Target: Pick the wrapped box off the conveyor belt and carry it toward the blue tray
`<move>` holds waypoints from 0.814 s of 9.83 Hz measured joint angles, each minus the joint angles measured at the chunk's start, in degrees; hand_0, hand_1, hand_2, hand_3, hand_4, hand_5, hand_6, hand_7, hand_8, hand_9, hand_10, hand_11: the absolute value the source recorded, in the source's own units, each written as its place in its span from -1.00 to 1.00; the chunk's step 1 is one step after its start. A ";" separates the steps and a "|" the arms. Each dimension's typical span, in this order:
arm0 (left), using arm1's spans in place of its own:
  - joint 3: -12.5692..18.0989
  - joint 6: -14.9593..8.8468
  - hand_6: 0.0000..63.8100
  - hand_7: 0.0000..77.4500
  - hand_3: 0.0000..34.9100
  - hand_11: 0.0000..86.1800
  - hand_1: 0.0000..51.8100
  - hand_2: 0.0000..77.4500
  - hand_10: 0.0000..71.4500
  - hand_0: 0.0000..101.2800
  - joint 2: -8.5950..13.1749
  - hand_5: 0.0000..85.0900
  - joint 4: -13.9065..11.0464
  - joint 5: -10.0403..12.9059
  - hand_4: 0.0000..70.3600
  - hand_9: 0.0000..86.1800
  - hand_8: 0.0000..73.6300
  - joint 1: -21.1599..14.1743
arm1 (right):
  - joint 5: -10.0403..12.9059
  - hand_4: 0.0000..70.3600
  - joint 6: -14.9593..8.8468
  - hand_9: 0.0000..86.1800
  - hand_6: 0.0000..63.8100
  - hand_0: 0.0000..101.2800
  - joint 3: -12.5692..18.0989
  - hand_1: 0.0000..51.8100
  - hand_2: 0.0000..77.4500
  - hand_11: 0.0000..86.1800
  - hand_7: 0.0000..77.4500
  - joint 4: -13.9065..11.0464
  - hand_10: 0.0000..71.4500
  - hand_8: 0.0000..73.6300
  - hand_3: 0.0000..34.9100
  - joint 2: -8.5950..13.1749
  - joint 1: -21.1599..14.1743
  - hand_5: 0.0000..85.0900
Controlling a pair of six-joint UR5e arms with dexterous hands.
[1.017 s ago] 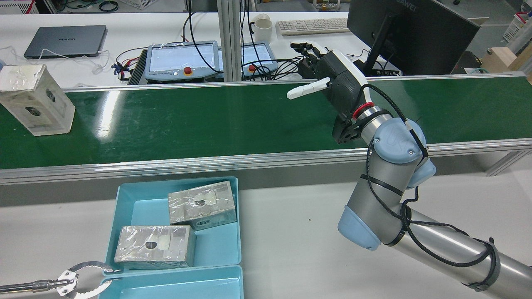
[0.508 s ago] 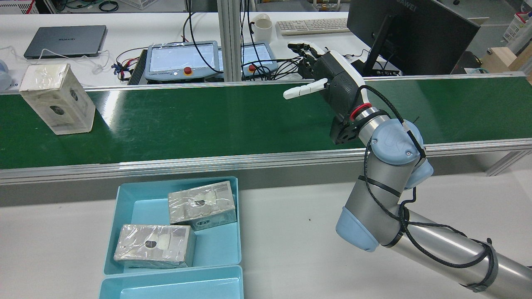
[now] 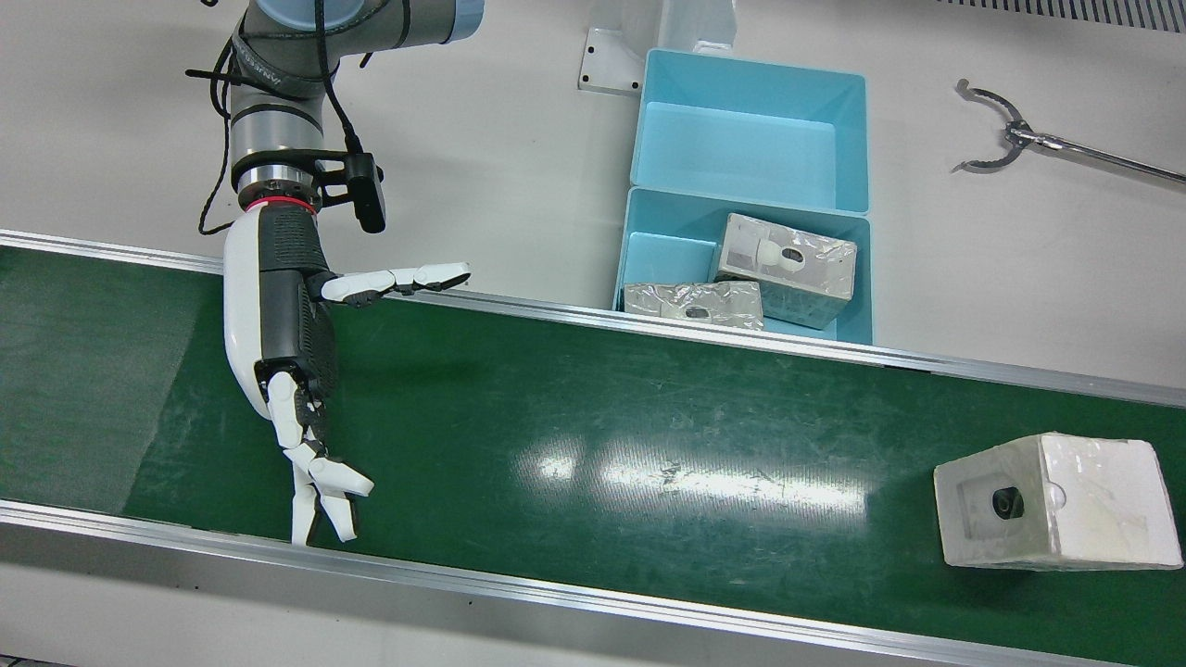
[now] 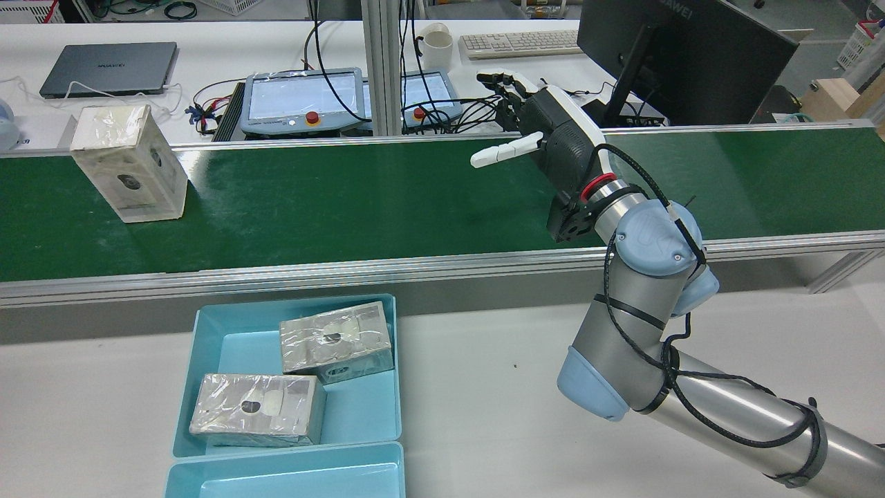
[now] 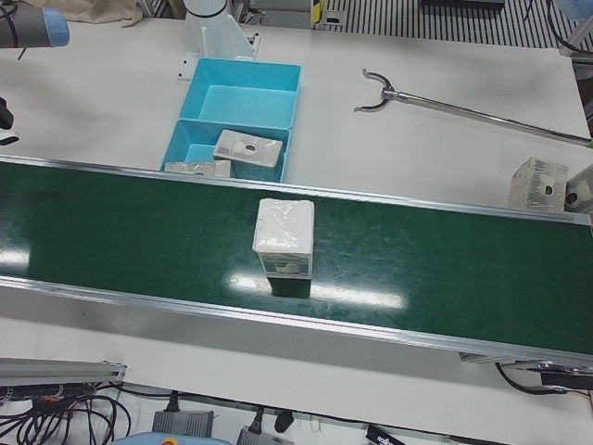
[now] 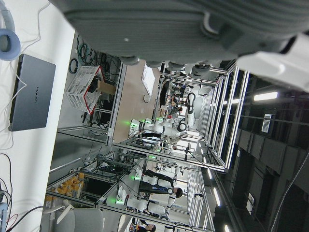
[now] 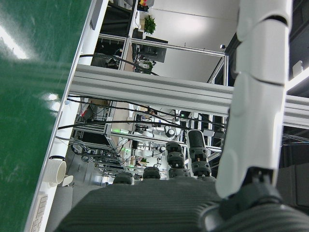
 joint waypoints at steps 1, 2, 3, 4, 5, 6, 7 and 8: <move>0.00 0.00 -1.00 -1.00 -1.00 -0.99 -1.00 -0.99 -1.00 -1.00 0.00 -0.99 0.00 0.00 -1.00 -0.99 -0.99 0.00 | 0.00 -1.00 -0.01 -0.97 -0.91 -0.06 0.00 -0.54 -0.85 -0.97 -0.93 0.00 -1.00 -0.99 -0.69 0.02 -0.01 -0.33; 0.00 0.00 -1.00 -1.00 -1.00 -0.99 -1.00 -0.99 -0.98 -1.00 0.00 -0.97 0.00 0.00 -1.00 -1.00 -0.99 0.00 | 0.01 -1.00 -0.02 -0.97 -0.91 -0.06 -0.01 -0.54 -0.85 -0.97 -0.93 0.00 -1.00 -0.99 -0.69 -0.04 -0.02 -0.33; 0.00 0.00 -1.00 -1.00 -1.00 -0.99 -1.00 -0.99 -0.98 -1.00 0.00 -0.97 0.00 0.00 -1.00 -1.00 -0.99 0.00 | 0.00 -1.00 -0.01 -0.97 -0.98 -0.07 -0.03 -0.56 -0.89 -0.97 -0.93 0.00 -1.00 -0.99 -0.69 -0.16 0.00 -0.36; 0.00 0.00 -1.00 -1.00 -1.00 -0.99 -1.00 -0.99 -0.98 -1.00 0.00 -0.99 0.00 0.00 -1.00 -1.00 -0.99 0.00 | 0.00 -1.00 0.03 -0.97 -0.98 -0.07 -0.05 -0.56 -0.89 -0.97 -0.93 0.00 -1.00 -0.99 -0.69 -0.30 0.02 -0.36; 0.00 0.00 -1.00 -1.00 -1.00 -0.99 -1.00 -0.99 -0.98 -1.00 0.00 -0.97 0.00 0.00 -1.00 -1.00 -0.99 0.00 | 0.00 -1.00 0.05 -0.97 -0.98 -0.08 -0.05 -0.58 -0.94 -0.97 -0.99 0.00 -1.00 -0.99 -0.26 -0.39 0.05 -0.46; 0.00 0.00 -1.00 -1.00 -1.00 -0.99 -1.00 -0.99 -0.98 -1.00 0.00 -0.97 0.00 0.00 -1.00 -1.00 -0.99 0.00 | 0.01 -0.98 0.05 -0.97 -0.98 -0.08 -0.06 -0.58 -0.90 -0.97 -0.99 0.00 -1.00 -0.99 -0.09 -0.43 0.06 -0.49; 0.00 0.00 -1.00 -0.99 -1.00 -0.99 -1.00 -0.99 -0.98 -1.00 0.00 -0.99 0.00 0.00 -1.00 -0.99 -0.99 0.00 | 0.01 -0.98 0.04 -0.97 -0.98 -0.08 -0.06 -0.58 -0.89 -0.97 -0.99 0.00 -1.00 -0.97 -0.08 -0.45 0.06 -0.49; 0.00 0.00 -1.00 -1.00 -1.00 -0.99 -1.00 -0.99 -1.00 -1.00 0.00 -0.99 0.00 0.00 -1.00 -1.00 -0.99 0.00 | 0.00 -0.98 0.03 -0.97 -0.98 -0.08 -0.06 -0.58 -0.89 -0.97 -0.99 0.00 -1.00 -0.97 -0.08 -0.47 0.06 -0.49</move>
